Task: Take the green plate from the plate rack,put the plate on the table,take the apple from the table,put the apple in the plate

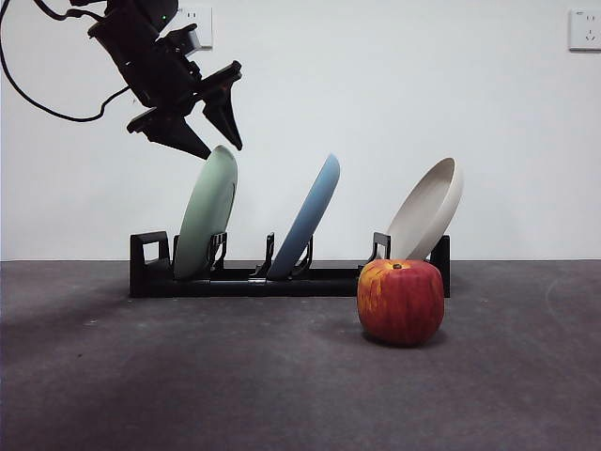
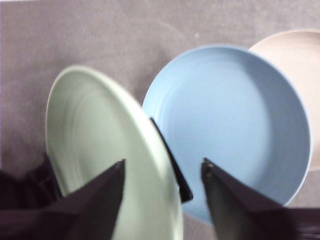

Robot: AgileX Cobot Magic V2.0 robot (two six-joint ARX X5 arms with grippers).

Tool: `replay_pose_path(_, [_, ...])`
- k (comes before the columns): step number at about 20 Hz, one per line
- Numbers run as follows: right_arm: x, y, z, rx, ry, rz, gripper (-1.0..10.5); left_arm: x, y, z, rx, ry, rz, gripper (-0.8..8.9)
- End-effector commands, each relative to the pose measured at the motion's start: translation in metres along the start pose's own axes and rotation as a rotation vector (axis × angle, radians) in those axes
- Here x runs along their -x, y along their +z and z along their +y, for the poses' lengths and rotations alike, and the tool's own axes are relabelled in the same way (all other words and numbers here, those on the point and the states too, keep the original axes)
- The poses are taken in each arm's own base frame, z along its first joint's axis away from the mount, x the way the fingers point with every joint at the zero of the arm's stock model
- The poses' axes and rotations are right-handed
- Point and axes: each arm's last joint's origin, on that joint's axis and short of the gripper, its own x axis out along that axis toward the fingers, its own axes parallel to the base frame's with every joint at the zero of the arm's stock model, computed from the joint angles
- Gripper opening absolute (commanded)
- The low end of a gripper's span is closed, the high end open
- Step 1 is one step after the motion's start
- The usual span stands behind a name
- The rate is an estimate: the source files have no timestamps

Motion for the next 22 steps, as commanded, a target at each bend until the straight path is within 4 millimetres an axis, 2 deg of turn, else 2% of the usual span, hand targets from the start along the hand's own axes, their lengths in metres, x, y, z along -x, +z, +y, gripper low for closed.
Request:
replay_pose_path(1, [0.000, 0.000, 0.001, -0.005, 0.003, -0.003, 3.5, -0.006, -0.006, 0.001, -0.033, 0.001, 0.040, 0.66])
replay_pose_path(2, [0.000, 0.000, 0.001, -0.005, 0.003, -0.003, 3.5, -0.006, -0.007, 0.001, -0.048, 0.002, 0.053, -0.19])
replay_pose_path(6, [0.000, 0.000, 0.001, -0.005, 0.002, -0.003, 3.5, -0.004, -0.005, 0.001, -0.056, 0.001, 0.041, -0.09])
replay_pose_path(9, [0.000, 0.000, 0.001, -0.004, 0.002, -0.003, 3.5, 0.019, 0.004, -0.008, -0.071, -0.007, -0.006, -0.09])
replay_pose_path(12, [0.000, 0.000, 0.001, -0.004, 0.002, -0.003, 3.5, 0.062, 0.018, -0.027, -0.108, -0.023, -0.099, -0.09])
replay_pose_path(16, [0.000, 0.000, 0.001, -0.004, 0.002, -0.002, 3.5, 0.144, 0.024, -0.062, -0.163, -0.117, -0.197, -0.09])
replay_pose_path(19, [0.000, 0.000, 0.001, -0.005, 0.001, -0.002, 3.5, 0.206, 0.007, -0.090, -0.272, -0.159, -0.176, -0.09])
replay_pose_path(22, [0.000, 0.000, 0.001, -0.005, 0.001, -0.002, 3.5, 0.249, -0.022, -0.114, -0.357, -0.199, -0.081, -0.09])
